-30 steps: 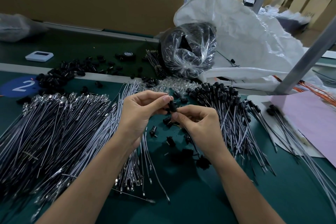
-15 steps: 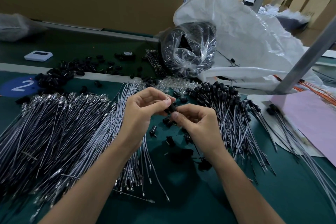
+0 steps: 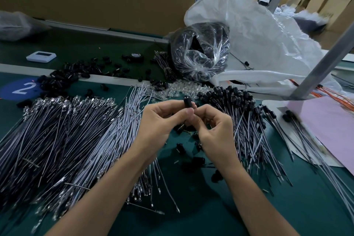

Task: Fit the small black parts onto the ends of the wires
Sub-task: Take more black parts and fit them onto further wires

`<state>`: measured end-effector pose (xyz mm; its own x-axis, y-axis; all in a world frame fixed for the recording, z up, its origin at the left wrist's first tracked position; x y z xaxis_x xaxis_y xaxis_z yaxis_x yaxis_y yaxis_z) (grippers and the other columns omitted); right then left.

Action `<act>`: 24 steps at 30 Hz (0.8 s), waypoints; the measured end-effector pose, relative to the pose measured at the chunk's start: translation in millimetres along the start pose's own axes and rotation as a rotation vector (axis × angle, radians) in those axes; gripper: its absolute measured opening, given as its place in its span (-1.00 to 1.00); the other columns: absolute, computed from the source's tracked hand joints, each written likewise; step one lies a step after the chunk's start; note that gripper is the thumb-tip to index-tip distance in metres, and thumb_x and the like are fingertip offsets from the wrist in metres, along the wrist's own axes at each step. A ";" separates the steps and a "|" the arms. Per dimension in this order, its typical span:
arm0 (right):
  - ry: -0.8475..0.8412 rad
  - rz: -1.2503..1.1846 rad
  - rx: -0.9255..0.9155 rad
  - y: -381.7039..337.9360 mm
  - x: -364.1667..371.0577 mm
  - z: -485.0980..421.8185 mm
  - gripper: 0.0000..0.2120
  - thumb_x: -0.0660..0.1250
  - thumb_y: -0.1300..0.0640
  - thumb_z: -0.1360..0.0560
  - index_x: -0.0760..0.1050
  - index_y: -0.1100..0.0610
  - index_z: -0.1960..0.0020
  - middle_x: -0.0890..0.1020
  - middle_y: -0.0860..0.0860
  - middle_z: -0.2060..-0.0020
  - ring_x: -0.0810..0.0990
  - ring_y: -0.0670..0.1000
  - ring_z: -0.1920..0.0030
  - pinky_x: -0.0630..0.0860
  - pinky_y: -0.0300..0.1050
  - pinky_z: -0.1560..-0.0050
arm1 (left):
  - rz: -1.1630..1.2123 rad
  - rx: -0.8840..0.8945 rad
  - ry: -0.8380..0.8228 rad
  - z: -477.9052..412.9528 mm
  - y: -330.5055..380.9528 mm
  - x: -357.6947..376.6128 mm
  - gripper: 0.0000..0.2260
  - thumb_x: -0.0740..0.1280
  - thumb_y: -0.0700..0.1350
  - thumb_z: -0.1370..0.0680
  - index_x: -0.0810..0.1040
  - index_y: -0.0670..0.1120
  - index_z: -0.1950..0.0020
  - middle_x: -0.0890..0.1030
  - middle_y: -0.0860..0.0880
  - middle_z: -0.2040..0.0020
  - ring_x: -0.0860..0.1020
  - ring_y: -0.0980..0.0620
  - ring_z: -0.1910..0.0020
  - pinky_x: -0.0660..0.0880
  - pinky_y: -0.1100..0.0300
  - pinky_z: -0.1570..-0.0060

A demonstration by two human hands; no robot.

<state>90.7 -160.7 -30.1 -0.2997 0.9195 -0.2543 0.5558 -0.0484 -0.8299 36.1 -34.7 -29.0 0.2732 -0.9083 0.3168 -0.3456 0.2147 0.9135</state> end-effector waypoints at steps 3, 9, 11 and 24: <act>0.003 -0.001 -0.024 -0.1 1.8 0.2 -0.86 0.42 0.25 -0.50 0.57 0.13 0.22 0.62 -0.08 0.35 0.57 0.09 0.30 0.52 -0.01 0.25 | 0.100 0.005 0.054 2.9 0.9 5.9 -0.77 0.48 -0.19 -0.34 0.73 -0.08 0.02 0.73 -0.15 0.08 0.70 -0.05 0.04 0.61 0.20 0.01; -0.005 -0.096 -0.033 -3.0 3.5 1.6 -0.87 0.39 0.17 -0.51 0.58 0.21 0.17 0.61 -0.04 0.31 0.57 0.03 0.24 0.55 0.10 0.16 | 0.190 0.035 0.067 7.6 6.0 11.6 -0.73 0.47 -0.20 -0.34 0.72 -0.07 -0.02 0.72 -0.16 0.06 0.69 -0.13 0.00 0.59 -0.05 -0.14; -0.011 -0.104 -0.031 -2.3 4.9 1.2 -0.86 0.40 0.17 -0.51 0.57 0.22 0.19 0.61 0.06 0.30 0.56 0.15 0.23 0.51 0.24 0.13 | 0.201 0.046 0.072 8.3 7.5 12.0 -0.74 0.47 -0.21 -0.33 0.73 -0.06 0.00 0.73 -0.15 0.07 0.69 -0.11 0.01 0.59 -0.03 -0.13; -0.004 -0.089 -0.004 -5.1 12.3 6.3 -0.87 0.40 0.17 -0.48 0.54 0.17 0.23 0.59 0.02 0.32 0.52 0.04 0.25 0.49 0.09 0.16 | 0.200 0.049 0.145 6.1 8.1 9.7 -0.78 0.50 -0.17 -0.32 0.73 -0.07 0.05 0.72 -0.17 0.13 0.71 -0.08 0.11 0.63 0.06 0.01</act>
<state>79.3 -151.6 -32.1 -0.3509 0.9186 -0.1820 0.5297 0.0345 -0.8475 30.5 -43.9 -20.1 0.3196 -0.7875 0.5270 -0.4482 0.3644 0.8163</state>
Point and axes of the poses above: each hand's wrist, its own z-axis away from the middle knuckle, its own x-axis out of the palm, y = z × x, the point moved 2 cm from there along -z, towards the middle knuckle
